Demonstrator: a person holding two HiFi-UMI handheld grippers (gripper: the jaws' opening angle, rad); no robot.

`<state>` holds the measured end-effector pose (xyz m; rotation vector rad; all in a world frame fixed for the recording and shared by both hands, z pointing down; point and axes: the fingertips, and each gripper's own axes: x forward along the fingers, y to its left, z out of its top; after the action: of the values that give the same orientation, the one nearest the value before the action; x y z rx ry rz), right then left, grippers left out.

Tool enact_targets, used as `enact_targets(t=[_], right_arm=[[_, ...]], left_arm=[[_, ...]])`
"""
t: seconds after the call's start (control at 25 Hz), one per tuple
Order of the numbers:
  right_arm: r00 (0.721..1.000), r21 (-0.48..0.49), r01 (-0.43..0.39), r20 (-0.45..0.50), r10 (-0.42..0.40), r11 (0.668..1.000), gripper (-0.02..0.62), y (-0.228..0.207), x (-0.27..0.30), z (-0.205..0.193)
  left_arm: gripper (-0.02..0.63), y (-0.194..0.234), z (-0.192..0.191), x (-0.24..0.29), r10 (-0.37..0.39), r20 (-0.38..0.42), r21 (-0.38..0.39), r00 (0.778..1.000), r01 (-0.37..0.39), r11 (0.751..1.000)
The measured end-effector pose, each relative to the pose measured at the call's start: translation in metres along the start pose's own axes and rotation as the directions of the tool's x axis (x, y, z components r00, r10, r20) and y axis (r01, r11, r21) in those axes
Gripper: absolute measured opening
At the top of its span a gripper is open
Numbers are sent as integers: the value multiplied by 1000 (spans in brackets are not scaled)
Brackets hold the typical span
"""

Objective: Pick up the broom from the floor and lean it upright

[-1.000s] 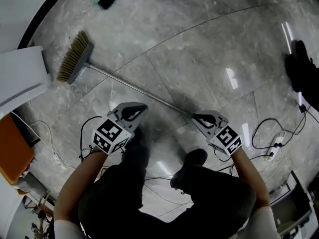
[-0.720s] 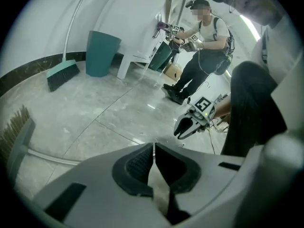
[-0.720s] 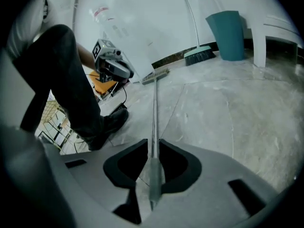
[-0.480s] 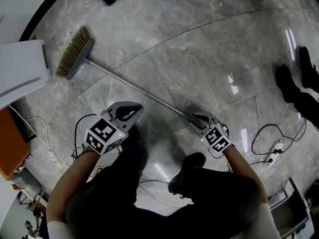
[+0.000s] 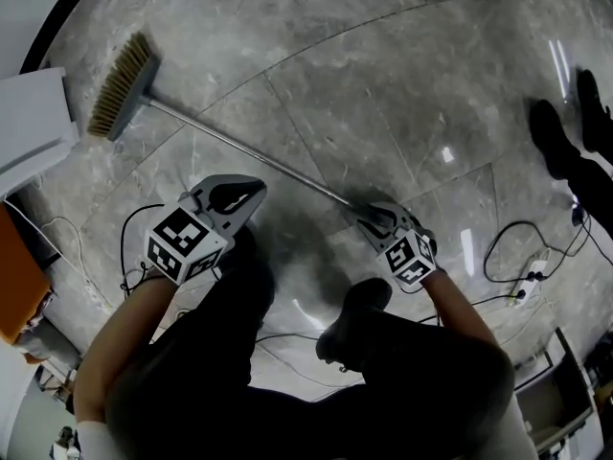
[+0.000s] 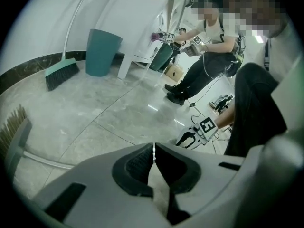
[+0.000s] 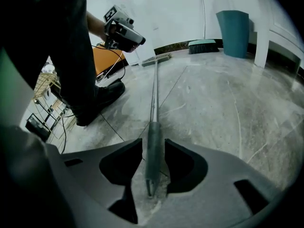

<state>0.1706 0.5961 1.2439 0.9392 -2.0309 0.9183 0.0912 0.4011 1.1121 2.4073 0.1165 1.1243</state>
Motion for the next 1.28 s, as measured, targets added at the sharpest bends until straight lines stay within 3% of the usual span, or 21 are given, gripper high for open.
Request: enact_targets(t=[0.16, 0.36, 0.48, 0.68, 0.8, 1.04, 1.28], right_arm=[[1000, -11, 14, -14, -14, 1000, 149, 5, 5, -10], [996, -68, 88, -8, -89, 994, 149, 1, 9, -18], [989, -96, 146, 8, -146, 985, 95, -3, 10, -18], [996, -18, 92, 3, -92, 996, 86, -9, 0, -13], [994, -27, 102, 36, -101, 994, 86, -20, -18, 4], [992, -53, 102, 82, -98, 993, 86, -33, -62, 43], [991, -67, 110, 84, -104, 992, 87, -40, -109, 90]], left_arm=[[12, -20, -7, 9, -52, -76, 12, 996, 53, 999], [12, -28, -9, 18, -69, -105, 32, 992, 73, 997], [12, -28, -9, 20, -68, -108, 49, 992, 73, 996], [12, -21, -3, 18, -47, -69, 76, 997, 52, 996], [12, -17, -3, 13, -49, -79, 54, 996, 53, 997], [11, -17, 8, 10, -54, -17, 43, 998, 55, 998], [12, -25, 44, -22, -28, 72, -50, 997, 31, 998]])
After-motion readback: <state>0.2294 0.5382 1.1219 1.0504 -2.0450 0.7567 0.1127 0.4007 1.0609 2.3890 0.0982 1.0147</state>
